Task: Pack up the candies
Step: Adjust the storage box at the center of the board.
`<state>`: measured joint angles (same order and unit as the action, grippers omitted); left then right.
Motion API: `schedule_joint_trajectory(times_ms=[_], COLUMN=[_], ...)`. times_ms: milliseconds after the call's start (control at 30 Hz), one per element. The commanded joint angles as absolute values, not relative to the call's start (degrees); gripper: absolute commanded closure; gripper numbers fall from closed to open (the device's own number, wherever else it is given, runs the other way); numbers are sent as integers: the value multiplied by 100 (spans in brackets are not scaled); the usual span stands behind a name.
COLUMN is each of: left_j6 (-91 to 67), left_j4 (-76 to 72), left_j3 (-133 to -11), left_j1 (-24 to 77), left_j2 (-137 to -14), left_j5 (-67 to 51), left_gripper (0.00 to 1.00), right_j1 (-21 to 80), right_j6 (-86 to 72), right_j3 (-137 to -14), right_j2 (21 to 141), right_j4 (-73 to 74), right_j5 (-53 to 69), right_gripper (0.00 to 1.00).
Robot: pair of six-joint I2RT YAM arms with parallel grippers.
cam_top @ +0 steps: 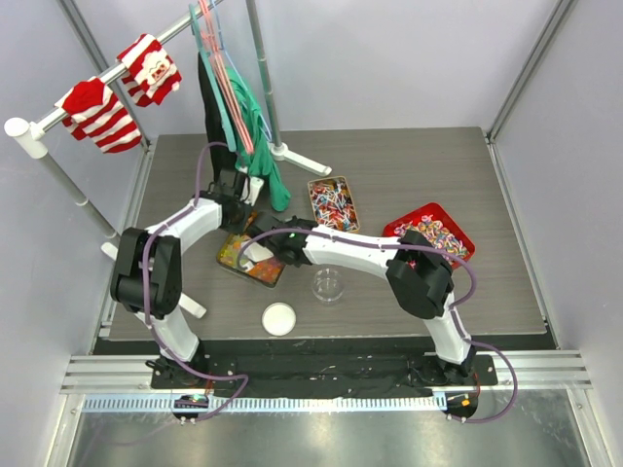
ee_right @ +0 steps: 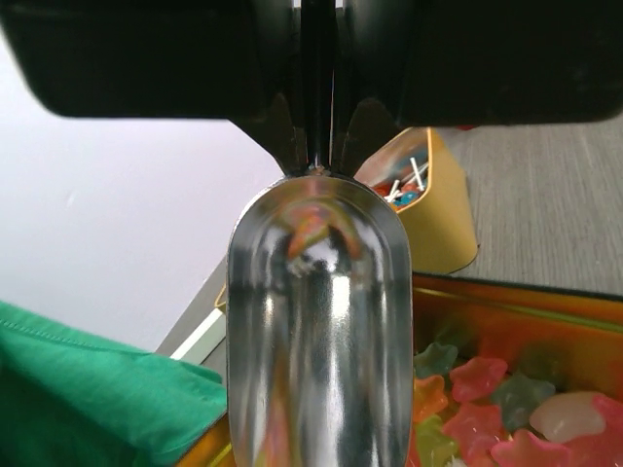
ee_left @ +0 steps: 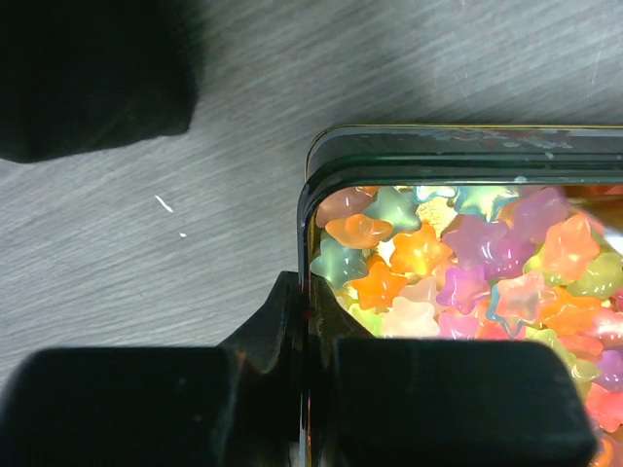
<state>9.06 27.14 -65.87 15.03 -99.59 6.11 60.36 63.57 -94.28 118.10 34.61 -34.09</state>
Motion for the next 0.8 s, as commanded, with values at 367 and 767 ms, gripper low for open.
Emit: schedule_joint_trajectory(times_ms=[367,767], left_j6=[1379,1398], left_j4=[1986,1925], left_j3=[-6539,-6680], left_j1=[1652,1705], left_j2=[-9290,-9141], left_j5=[888,756], left_gripper=[100,100], right_j1=[6020,5924], right_j6=[6978,6513], right_j3=[-10565,-10450], right_j2=[11997,12129], right_j4=[5448,5037], right_j5=[-2031,-1301], right_gripper=[99,99])
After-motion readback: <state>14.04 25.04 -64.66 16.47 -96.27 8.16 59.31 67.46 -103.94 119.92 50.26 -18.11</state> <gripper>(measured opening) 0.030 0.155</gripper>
